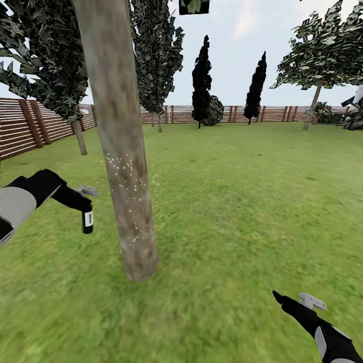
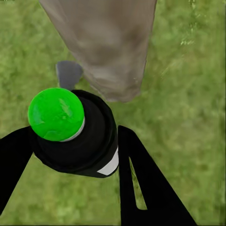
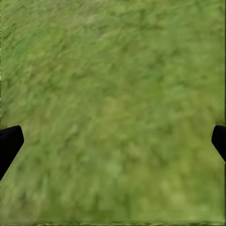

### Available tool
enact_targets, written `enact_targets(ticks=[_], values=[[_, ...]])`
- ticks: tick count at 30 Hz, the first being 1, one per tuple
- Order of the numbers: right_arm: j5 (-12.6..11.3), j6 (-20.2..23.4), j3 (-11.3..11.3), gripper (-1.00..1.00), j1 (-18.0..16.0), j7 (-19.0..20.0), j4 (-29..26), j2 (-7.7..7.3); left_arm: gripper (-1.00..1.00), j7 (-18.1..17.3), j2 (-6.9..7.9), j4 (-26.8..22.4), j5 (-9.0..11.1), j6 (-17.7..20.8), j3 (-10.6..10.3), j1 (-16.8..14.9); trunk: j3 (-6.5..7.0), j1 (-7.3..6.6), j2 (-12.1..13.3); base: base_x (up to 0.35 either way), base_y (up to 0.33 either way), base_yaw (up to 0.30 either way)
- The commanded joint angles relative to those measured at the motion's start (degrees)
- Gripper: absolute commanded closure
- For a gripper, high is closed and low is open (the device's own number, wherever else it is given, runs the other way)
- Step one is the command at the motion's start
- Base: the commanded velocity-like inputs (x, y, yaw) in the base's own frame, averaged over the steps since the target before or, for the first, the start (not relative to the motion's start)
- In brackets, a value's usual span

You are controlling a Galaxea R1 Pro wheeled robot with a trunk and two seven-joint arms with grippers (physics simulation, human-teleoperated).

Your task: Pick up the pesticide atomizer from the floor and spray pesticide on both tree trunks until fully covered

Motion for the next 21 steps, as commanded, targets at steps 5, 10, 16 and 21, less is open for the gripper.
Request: enact_targets(ticks=[5, 10, 16, 21], values=[[0.00, 0.00, -0.01, -1.00, 0.00, 0.00, 0.00, 0.00, 1.00, 0.10, -0.07, -0.03, 4.12, -0.73, -0.15, 1.82, 0.00, 0.00, 0.00, -0.274, 0.084, -0.165], [0.00, 0.00, 0.01, -1.00, 0.00, 0.00, -0.02, 0.00, 1.00, 7.03, -1.18, -0.06, 4.14, -3.56, -0.16, 6.26, 0.00, 0.00, 0.00, -0.043, 0.250, -0.237], [1.81, 0.00, 0.06, -1.00, 0.01, 0.00, 0.07, 0.06, 1.00, 8.17, -1.31, -0.06, 3.89, -3.69, -0.16, 8.65, 0.00, 0.00, 0.00, -0.001, 0.141, -0.019], [9.50, -0.09, 0.00, -1.00, 0.02, 0.16, 0.02, 0.09, 1.00, 8.18, -1.31, -0.06, 4.08, -3.69, -0.16, 8.85, 0.00, 0.00, 0.00, 0.000, 0.015, -0.013]])
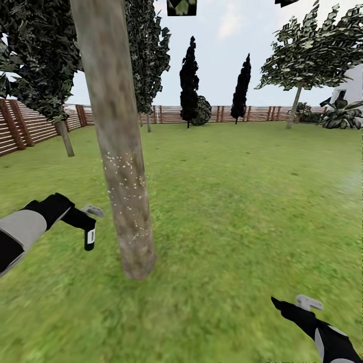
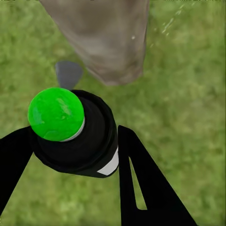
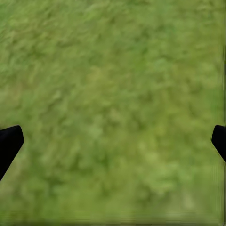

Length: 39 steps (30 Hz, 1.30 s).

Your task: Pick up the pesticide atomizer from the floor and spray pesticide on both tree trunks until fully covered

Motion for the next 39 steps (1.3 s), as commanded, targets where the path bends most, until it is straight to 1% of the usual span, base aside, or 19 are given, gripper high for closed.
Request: enact_targets(ticks=[1, 3, 5, 8, 15, 26, 30, 34, 37, 38, 39], values=[[0.18, 0.00, -0.05, -1.00, -0.01, 0.05, -0.01, 0.00, 1.00, 0.01, 0.00, 0.00, 0.03, -0.01, 0.03, 0.02, 0.00, 0.00, 0.00, 0.000, 0.155, -0.164], [0.31, 0.00, -0.13, -1.00, 0.00, 0.02, -0.06, 0.00, 1.00, 0.01, -0.13, 0.00, 0.05, -0.01, 0.00, 0.16, 0.00, 0.00, 0.00, -0.038, 0.238, -0.235], [0.33, 0.00, -0.15, -1.00, -0.01, 0.02, -0.08, -0.02, 1.00, 0.01, -0.96, -0.05, -0.09, -0.01, -0.01, 1.22, 0.00, 0.00, 0.00, -0.014, 0.299, -0.272], [0.32, 0.00, -0.16, -1.00, -0.01, -0.05, -0.10, -0.05, 1.00, 0.01, -1.24, -0.08, -0.11, -0.01, -0.02, 1.46, 0.00, 0.00, 0.00, -0.003, 0.313, -0.279], [0.33, 0.00, -0.17, -1.00, -0.01, -0.07, -0.06, -0.06, 1.00, -0.08, -1.23, -0.01, -0.09, -0.01, 0.03, 1.53, 0.00, 0.00, 0.00, -0.101, 0.309, -0.271], [0.36, 0.00, -0.16, -1.00, -0.01, -0.07, -0.02, -0.04, 1.00, -0.08, -1.14, 0.00, -0.11, -0.01, 0.02, 1.71, 0.00, 0.00, 0.00, -0.239, 0.243, -0.027], [0.36, 0.00, -0.16, -1.00, -0.01, -0.07, -0.02, -0.07, 1.00, -0.08, -1.14, 0.00, -0.12, -0.01, 0.02, 1.71, 0.00, 0.00, 0.00, -0.248, 0.228, -0.232], [0.35, 0.00, -0.16, -1.00, 0.01, -0.07, -0.02, -0.06, 1.00, -0.01, -1.14, 0.00, -0.02, -0.01, -0.05, 1.79, 0.00, 0.00, 0.00, -0.073, 0.079, -0.273], [0.35, 0.00, -0.16, -1.00, -0.01, -0.03, -0.06, -0.05, 1.00, 0.03, -1.25, -0.07, -0.06, -0.74, -0.03, 4.56, 0.00, 0.00, 0.00, -0.005, 0.006, -0.271], [0.34, 0.00, -0.16, -1.00, -0.01, -0.03, -0.07, -0.05, 1.00, 0.05, -1.28, -0.08, -0.02, -1.73, -0.01, 4.91, 0.00, 0.00, 0.00, -0.001, 0.002, -0.230], [0.35, 0.00, -0.16, -1.00, -0.01, -0.01, -0.06, -0.02, 1.00, 0.08, -1.30, -0.06, 0.08, -3.68, 0.01, 5.76, 0.00, 0.00, 0.00, -0.001, 0.001, -0.109]])
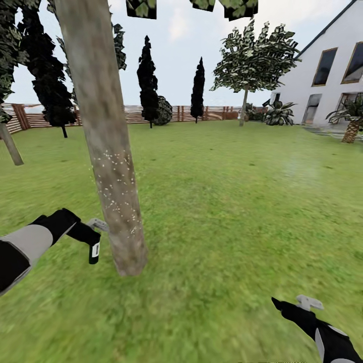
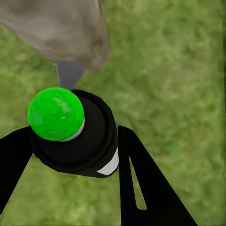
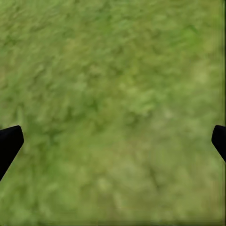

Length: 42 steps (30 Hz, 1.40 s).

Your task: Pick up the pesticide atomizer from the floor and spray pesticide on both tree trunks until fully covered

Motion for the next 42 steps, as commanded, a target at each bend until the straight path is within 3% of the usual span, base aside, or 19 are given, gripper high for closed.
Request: enact_targets(ticks=[1, 6, 9, 10, 13, 14, 18, 29, 42], values=[[0.00, 0.00, 0.00, -1.00, 0.00, 0.02, -0.01, 0.01, 1.00, 0.02, -0.02, 0.03, -0.01, -0.97, -0.12, 0.57, 0.01, 0.00, 0.00, 0.000, 0.000, -0.045], [0.01, 0.00, 0.00, -1.00, 0.00, 0.01, 0.00, 0.02, 1.00, 0.03, -0.02, 0.06, 0.22, -1.54, -0.12, 2.42, 0.01, 0.00, 0.00, 0.000, 0.028, -0.010], [0.01, 0.00, 0.00, -1.00, 0.00, -0.04, 0.03, 0.02, 1.00, 0.03, 0.14, 0.06, 4.52, -2.39, -0.09, 3.83, 0.01, 0.00, 0.00, 0.000, 0.248, 0.000], [0.01, 0.00, 0.00, -1.00, 0.00, -0.06, 0.04, 0.02, 1.00, 0.03, 0.41, 0.06, 8.45, -4.94, -0.07, 4.90, 0.01, 0.00, 0.00, 0.000, 0.299, 0.000], [0.01, 0.00, 0.00, -1.00, 0.00, -0.06, 0.04, 0.02, 1.00, 0.03, 0.30, 0.06, 10.46, -6.30, -0.07, 5.31, 0.01, 0.00, 0.00, 0.000, 0.306, 0.000], [0.01, 0.00, 0.00, -1.00, 0.00, -0.06, 0.05, 0.02, 1.00, 0.03, -0.59, 0.03, 10.78, -6.51, -0.10, 5.37, 0.01, 0.00, 0.00, 0.000, 0.311, 0.000], [0.01, 0.00, 0.00, -1.00, 0.01, -0.06, 0.05, 0.02, 1.00, 0.03, -1.63, 0.05, 11.02, -6.65, -0.11, 5.40, 0.01, 0.00, 0.00, 0.000, 0.313, -0.087], [0.01, 0.00, 0.00, -1.00, 0.00, -0.01, 0.05, 0.02, 1.00, -0.04, -1.58, 0.06, 11.04, -6.61, -0.12, 6.19, 0.01, 0.00, 0.00, 0.000, 0.315, -0.263], [0.01, 0.00, 0.00, -1.00, 0.00, -0.06, 0.05, 0.03, 1.00, -0.06, -1.50, 0.06, 10.92, -6.57, -0.12, 6.97, 0.01, 0.00, 0.00, -0.049, 0.192, -0.019]])
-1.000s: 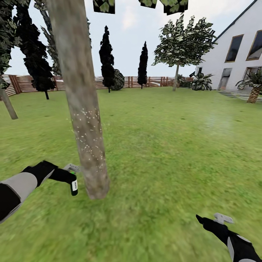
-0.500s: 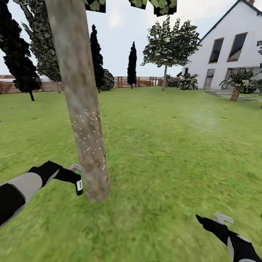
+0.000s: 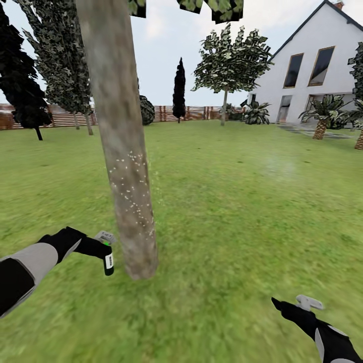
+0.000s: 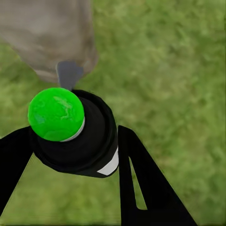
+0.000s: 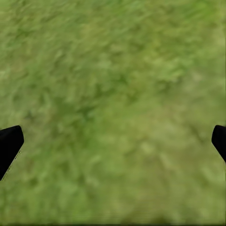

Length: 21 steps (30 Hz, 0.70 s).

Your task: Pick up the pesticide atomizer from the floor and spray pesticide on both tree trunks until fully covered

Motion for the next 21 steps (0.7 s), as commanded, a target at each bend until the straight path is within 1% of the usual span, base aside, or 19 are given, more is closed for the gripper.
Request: enact_targets(ticks=[1, 4, 14, 21], values=[[0.00, 0.00, 0.00, -1.00, 0.00, 0.00, 0.00, 0.01, 1.00, 0.01, -0.01, -0.02, 0.02, 0.00, 0.07, 0.00, 0.00, 0.00, 0.00, -0.010, 0.311, 0.000], [0.00, 0.00, 0.01, -1.00, 0.00, 0.00, 0.00, 0.07, 1.00, 0.01, -0.03, -0.05, 0.02, -0.01, 0.07, 0.00, 0.00, 0.00, 0.00, -0.003, 0.316, -0.080], [0.00, 0.00, 0.02, -1.00, 0.01, 0.00, 0.00, 0.08, 1.00, 0.01, -0.28, -0.18, 0.02, -0.04, 0.07, 0.00, 0.00, 0.00, 0.00, -0.001, 0.320, -0.261], [0.00, 0.00, 0.06, -1.00, 0.01, 0.00, 0.02, 0.09, 1.00, 0.01, -0.28, -0.18, 0.02, -0.02, 0.07, 0.00, 0.00, 0.00, 0.00, -0.054, 0.320, -0.029]])
